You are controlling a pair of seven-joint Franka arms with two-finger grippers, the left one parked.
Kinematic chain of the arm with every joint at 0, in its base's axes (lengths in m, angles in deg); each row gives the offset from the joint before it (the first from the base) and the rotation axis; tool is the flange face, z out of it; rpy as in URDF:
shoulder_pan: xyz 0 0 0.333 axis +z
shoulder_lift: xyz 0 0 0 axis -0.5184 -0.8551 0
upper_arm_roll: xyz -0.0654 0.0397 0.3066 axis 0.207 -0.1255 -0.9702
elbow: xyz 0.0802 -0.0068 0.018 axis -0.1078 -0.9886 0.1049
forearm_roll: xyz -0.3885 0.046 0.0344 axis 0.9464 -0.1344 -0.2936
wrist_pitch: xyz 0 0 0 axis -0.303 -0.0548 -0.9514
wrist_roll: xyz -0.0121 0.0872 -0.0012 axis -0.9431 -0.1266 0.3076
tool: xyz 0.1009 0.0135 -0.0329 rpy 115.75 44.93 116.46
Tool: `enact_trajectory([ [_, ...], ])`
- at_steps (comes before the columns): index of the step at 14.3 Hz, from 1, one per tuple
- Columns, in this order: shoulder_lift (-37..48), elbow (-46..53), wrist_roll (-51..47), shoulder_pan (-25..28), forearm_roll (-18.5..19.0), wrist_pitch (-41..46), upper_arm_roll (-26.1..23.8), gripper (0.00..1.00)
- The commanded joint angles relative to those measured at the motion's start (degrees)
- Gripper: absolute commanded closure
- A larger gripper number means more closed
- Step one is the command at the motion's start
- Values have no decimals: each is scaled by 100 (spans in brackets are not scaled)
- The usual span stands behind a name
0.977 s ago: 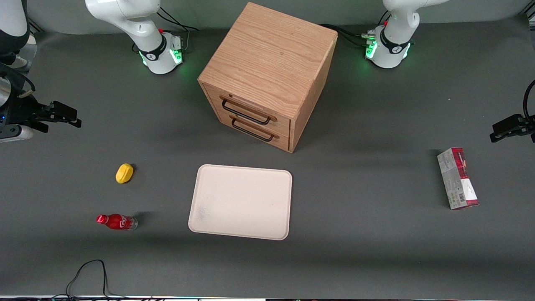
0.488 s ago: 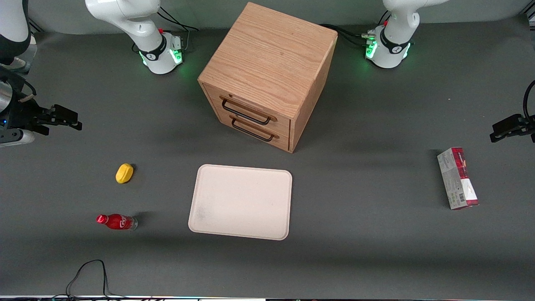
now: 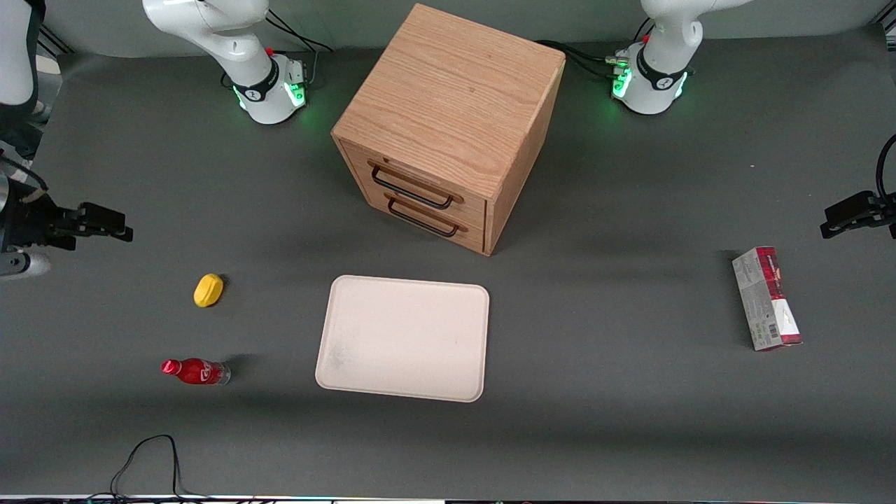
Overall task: Place coke bottle on tray
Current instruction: 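Move the right gripper out toward the red Coca-Cola bottle, then lower the open right gripper over the bottle's neck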
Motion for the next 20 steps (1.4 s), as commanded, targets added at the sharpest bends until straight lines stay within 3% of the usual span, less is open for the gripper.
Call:
enact_trajectory([
  [1,-1218,1708,2,-35,-185,455,70,0],
  [4,-1800,2309,2,-61,-185,359,78,0],
  [14,-3013,2283,46,-158,-185,-1248,34,0],
  [20,-3207,1986,54,-176,-185,-1346,34,0],
])
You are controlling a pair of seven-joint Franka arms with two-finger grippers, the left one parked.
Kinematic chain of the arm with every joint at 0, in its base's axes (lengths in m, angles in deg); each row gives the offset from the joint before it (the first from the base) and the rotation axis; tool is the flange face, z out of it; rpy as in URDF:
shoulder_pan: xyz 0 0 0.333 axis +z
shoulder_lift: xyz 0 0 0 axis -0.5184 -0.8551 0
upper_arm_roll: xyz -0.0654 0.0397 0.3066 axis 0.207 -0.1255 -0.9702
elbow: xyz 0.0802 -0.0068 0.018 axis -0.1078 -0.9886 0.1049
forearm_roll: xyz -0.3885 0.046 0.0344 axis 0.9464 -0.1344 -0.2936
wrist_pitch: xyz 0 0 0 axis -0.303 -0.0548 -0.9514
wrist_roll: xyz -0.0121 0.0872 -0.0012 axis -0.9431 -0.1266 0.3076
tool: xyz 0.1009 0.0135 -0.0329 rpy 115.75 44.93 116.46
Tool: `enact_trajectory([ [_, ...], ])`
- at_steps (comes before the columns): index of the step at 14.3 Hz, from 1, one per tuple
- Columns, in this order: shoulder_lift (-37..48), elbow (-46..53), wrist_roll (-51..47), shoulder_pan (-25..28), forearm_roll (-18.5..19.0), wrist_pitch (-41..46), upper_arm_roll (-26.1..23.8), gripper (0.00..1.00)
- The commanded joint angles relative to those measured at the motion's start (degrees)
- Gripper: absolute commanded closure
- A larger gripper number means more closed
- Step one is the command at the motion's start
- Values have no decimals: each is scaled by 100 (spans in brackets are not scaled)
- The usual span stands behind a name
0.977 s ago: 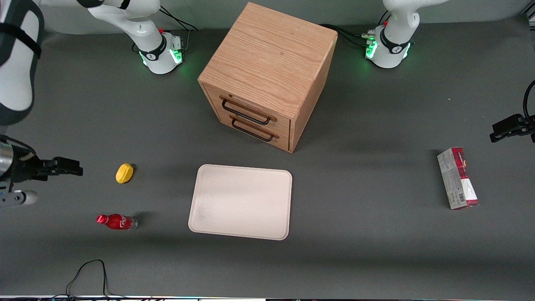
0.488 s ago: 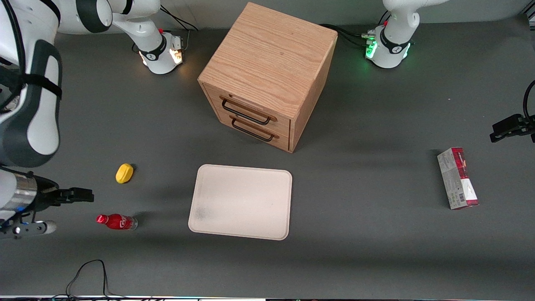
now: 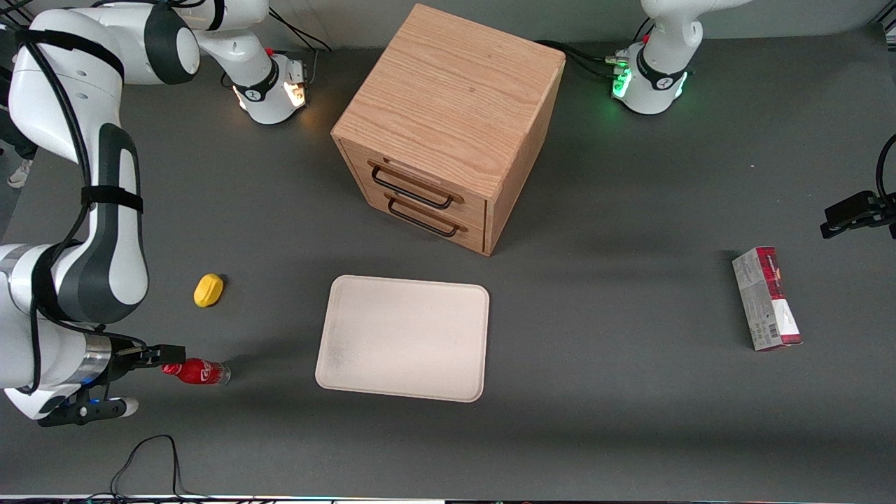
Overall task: Place coke bottle on tray
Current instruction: 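Lower the open right gripper over the bottle's neck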
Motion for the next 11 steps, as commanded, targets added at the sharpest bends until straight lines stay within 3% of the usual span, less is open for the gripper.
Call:
enact_trajectory([
  [1,-75,-181,72,-15,-154,-113,16,0],
  [3,-58,-489,72,-16,-154,-491,24,0],
  [11,-154,-508,134,-33,-127,-695,24,0],
])
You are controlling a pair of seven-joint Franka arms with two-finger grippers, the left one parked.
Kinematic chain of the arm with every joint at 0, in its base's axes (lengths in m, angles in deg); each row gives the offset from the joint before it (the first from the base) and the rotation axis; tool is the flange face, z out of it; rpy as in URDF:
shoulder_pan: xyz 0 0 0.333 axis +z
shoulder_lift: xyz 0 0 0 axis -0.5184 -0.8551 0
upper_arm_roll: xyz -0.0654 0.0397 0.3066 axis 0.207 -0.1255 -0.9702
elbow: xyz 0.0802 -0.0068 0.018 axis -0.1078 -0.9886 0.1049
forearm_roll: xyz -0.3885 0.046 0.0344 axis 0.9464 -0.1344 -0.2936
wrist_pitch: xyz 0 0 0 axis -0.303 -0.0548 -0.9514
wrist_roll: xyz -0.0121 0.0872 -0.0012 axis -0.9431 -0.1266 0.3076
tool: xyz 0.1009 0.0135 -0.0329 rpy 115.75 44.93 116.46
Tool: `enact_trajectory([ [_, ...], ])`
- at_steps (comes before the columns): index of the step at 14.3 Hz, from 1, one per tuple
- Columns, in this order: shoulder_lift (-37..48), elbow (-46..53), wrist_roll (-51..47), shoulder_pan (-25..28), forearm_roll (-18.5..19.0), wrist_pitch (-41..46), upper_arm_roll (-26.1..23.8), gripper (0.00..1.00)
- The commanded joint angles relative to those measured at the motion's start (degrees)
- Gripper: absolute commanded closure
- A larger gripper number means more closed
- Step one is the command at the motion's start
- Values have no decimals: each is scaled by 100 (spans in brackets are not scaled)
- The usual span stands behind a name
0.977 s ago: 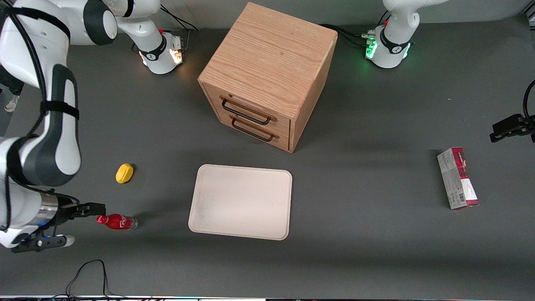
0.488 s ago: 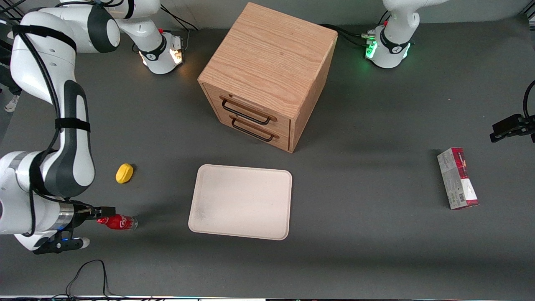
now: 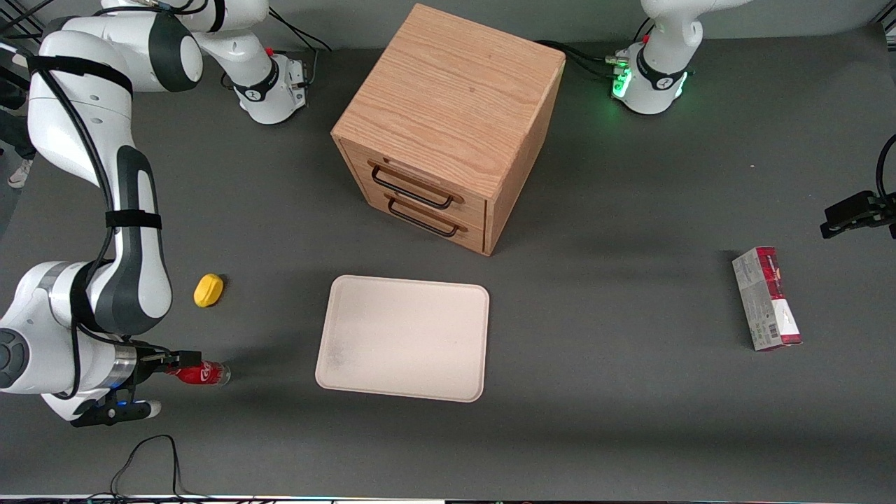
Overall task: Place coke bottle on tray
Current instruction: 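Lower the open right gripper over the bottle's neck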
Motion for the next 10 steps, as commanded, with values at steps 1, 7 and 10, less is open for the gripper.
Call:
enact_trajectory([
  [1,21,-42,194,-14,-118,-92,24,0],
  [7,29,-42,160,-6,-127,-92,24,100],
  [10,21,-51,151,-6,-127,-92,24,100],
])
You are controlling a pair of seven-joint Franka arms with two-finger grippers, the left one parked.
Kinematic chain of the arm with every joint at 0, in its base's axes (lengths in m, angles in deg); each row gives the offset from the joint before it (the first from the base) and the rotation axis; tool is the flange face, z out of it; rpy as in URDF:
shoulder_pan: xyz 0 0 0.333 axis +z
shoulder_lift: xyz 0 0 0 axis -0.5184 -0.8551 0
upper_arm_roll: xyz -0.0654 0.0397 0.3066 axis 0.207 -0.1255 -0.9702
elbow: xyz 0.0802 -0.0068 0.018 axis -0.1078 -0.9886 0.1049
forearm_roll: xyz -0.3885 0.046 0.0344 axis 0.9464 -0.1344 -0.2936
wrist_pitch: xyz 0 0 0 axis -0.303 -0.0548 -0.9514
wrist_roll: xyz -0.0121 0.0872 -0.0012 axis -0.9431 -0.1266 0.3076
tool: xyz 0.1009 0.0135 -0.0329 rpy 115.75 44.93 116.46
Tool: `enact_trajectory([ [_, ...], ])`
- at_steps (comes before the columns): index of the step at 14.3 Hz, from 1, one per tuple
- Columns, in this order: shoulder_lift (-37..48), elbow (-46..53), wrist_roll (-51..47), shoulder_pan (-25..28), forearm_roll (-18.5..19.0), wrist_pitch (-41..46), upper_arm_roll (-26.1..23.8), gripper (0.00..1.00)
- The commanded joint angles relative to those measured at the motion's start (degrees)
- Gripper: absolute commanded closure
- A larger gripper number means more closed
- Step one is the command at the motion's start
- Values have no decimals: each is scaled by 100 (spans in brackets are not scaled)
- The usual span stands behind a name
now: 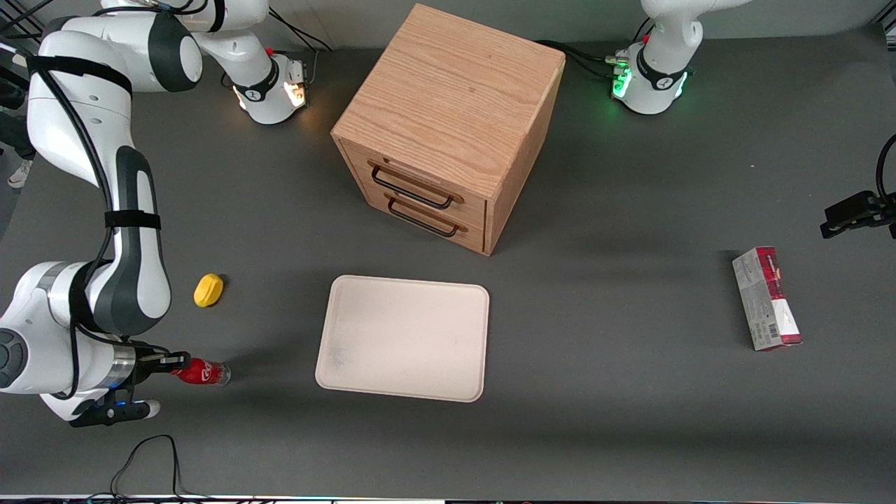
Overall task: Place coke bottle on tray
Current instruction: 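Close the right gripper on the bottle neck and lift it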
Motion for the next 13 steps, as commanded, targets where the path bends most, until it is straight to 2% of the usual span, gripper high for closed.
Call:
enact_trajectory([
  [1,20,-51,120,11,-127,-84,20,100],
  [7,143,10,84,19,-153,30,20,100],
  [13,1204,151,-39,46,-162,1540,11,100],
])
